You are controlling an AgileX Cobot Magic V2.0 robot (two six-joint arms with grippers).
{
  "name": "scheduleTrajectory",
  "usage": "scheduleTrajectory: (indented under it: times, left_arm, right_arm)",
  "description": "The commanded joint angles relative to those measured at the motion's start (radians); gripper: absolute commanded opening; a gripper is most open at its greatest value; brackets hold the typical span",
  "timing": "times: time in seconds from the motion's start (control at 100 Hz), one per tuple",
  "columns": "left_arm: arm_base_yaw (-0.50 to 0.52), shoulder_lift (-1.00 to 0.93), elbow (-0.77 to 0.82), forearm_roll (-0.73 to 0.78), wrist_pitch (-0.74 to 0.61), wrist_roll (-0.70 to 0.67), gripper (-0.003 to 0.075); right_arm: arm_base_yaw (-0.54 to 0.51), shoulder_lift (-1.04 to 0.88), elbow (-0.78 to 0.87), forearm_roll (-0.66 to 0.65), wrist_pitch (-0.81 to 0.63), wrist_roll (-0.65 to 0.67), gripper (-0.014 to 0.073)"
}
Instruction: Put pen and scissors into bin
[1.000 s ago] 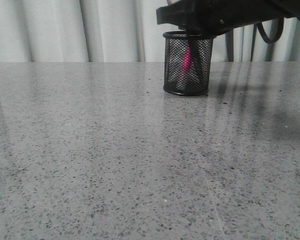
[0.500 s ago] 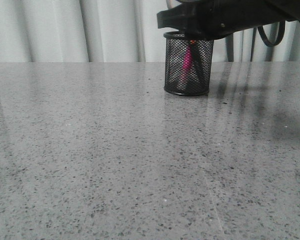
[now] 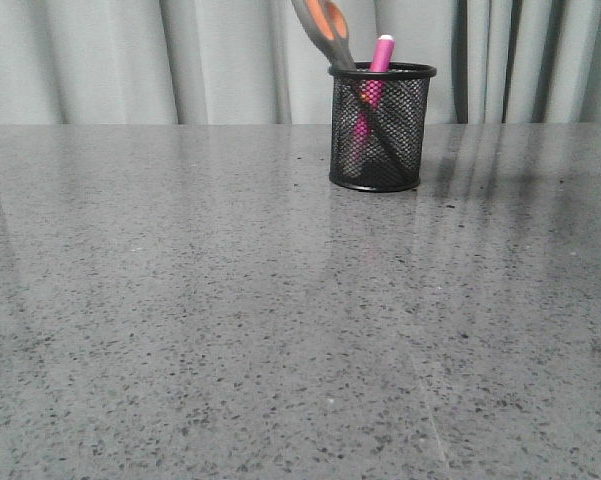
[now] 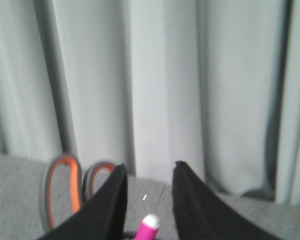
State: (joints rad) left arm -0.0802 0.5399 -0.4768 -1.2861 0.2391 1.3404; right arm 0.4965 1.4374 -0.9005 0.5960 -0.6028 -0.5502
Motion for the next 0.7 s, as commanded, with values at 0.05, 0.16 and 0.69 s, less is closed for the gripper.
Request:
scheduleTrajectory:
  times: [0.05, 0.16, 0.69]
  left_arm:
    - [0.002, 0.001, -0.029, -0.005, -0.025, -0.012, -0.0019]
    - [0.002, 0.001, -0.027, 0.007, -0.025, -0.012, -0.0019]
    - [0.002, -0.152, 0.134, -0.024, -0.076, 0.017, -0.0019]
  right_arm:
    - [-0.011, -0.153, 0.045, -0.025, -0.099, -0.041, 0.0023]
    - [-0.031, -0.267, 0.113, -0.023, -0.099, -0.041, -0.0076]
    - [-0.116, -0.915, 0.595, -0.023, 0.043, -0.086, -0.0076]
